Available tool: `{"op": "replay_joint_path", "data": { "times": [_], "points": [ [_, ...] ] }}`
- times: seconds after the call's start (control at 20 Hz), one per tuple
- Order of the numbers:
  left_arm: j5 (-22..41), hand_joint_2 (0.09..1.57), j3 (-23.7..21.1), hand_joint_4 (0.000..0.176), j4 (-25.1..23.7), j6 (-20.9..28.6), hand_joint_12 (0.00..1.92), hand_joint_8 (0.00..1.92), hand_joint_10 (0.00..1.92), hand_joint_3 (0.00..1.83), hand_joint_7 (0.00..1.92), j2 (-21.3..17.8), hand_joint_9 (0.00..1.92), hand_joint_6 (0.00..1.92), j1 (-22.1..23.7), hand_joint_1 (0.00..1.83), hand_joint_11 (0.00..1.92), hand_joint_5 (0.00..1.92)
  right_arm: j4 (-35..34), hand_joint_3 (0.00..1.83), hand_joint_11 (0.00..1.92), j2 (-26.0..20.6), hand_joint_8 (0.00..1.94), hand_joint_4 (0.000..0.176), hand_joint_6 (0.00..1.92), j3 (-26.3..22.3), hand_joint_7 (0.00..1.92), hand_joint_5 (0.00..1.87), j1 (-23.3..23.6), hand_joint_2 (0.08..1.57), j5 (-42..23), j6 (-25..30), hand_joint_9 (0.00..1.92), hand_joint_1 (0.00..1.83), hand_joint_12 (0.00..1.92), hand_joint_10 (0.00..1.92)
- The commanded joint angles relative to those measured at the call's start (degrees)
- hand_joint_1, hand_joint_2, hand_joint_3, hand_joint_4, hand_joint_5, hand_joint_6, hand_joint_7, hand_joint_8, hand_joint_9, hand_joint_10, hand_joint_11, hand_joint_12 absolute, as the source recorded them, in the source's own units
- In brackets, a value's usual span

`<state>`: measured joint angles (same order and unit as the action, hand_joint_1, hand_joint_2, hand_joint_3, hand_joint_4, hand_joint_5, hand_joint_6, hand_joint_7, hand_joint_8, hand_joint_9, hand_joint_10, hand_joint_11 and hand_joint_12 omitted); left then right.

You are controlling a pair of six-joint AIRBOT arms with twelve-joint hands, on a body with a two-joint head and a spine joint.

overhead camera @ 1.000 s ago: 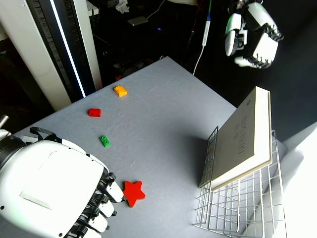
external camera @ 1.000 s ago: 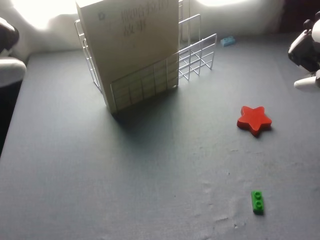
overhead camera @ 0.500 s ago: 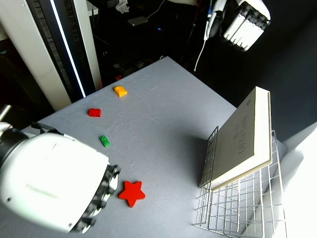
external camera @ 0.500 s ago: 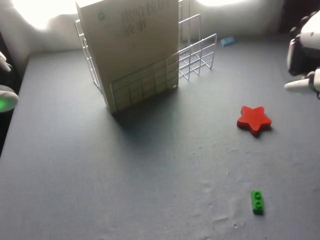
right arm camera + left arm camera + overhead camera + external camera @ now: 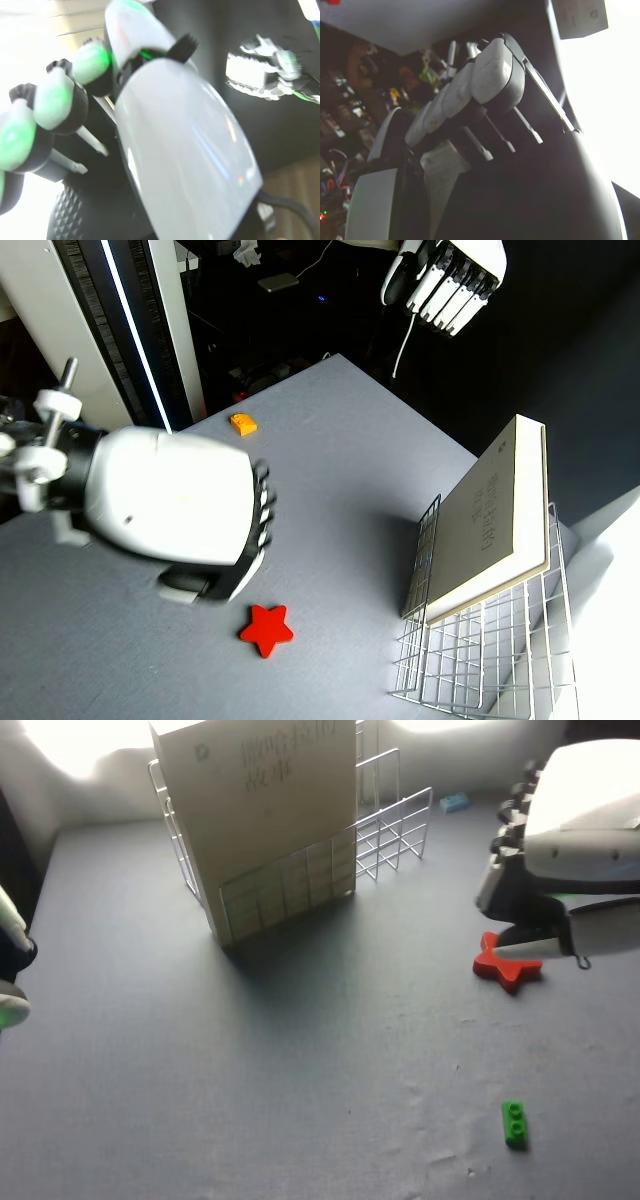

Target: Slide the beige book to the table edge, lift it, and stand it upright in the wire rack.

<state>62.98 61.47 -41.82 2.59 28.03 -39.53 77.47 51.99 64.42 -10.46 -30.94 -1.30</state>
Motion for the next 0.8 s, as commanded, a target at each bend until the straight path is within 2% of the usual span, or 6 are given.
{"op": "replay_joint_path", "data": {
  "times": [0.0, 0.15, 0.3, 0.45, 0.6, 0.75],
  "points": [
    [4.42, 1.32, 0.29, 0.000, 4.20, -0.07, 1.92, 1.92, 1.92, 0.00, 1.38, -0.37, 1.39, 1.92, 0.85, 0.57, 1.44, 1.31, -5.84, 0.00, 1.60, 0.07, 1.94, 0.000, 1.92, 1.05, 1.32, 1.16, 0.25, 1.37, -9.12, -3.12, 1.46, 0.65, 1.92, 1.92],
    [3.74, 1.32, -0.11, 0.000, 4.11, -0.07, 1.92, 1.92, 1.92, 0.00, 1.39, -0.44, 1.39, 1.92, 1.35, 0.54, 1.45, 1.34, -6.73, 0.00, 1.63, 1.27, 1.94, 0.000, 1.92, 2.62, 1.32, 1.16, -0.03, 1.37, -18.35, -4.43, 1.47, 0.68, 1.92, 1.92],
    [2.48, 1.31, 0.40, 0.000, 2.92, -0.36, 1.92, 1.92, 1.92, 0.00, 1.39, -0.29, 1.39, 1.92, 3.10, 0.55, 1.46, 1.36, -15.57, 0.00, 1.60, 2.24, 1.94, 0.000, 1.92, 2.53, 1.30, 1.14, -2.50, 1.37, -26.10, -13.85, 1.45, 0.67, 1.92, 1.92],
    [1.67, 1.30, 0.63, 0.000, 2.78, -0.37, 1.92, 1.92, 1.92, 0.00, 1.39, -0.01, 1.39, 1.92, 3.97, 0.59, 1.45, 1.35, -23.12, 0.00, 1.59, 2.19, 1.94, 0.000, 1.92, 0.26, 1.30, 1.15, -4.56, 1.37, -28.20, -24.28, 1.45, 0.67, 1.92, 1.92],
    [1.69, 1.30, 0.42, 0.000, 2.77, -0.06, 1.92, 1.92, 1.92, 0.00, 1.37, -0.03, 1.38, 1.92, 3.95, 0.59, 1.45, 1.30, -24.08, 0.00, 1.59, 2.02, 1.94, 0.000, 1.92, -1.00, 1.29, 1.12, -6.73, 1.36, -30.79, -24.80, 1.45, 0.70, 1.92, 1.92],
    [2.07, 1.31, 0.46, 0.000, 0.94, 1.01, 1.92, 1.92, 1.92, 0.00, 1.36, -0.13, 1.36, 1.92, 3.94, 0.58, 1.43, 1.30, -24.19, 0.00, 1.58, 1.85, 1.94, 0.000, 1.92, -1.94, 1.28, 1.12, -6.88, 1.37, -31.06, -24.89, 1.43, 0.67, 1.92, 1.92]
  ]
}}
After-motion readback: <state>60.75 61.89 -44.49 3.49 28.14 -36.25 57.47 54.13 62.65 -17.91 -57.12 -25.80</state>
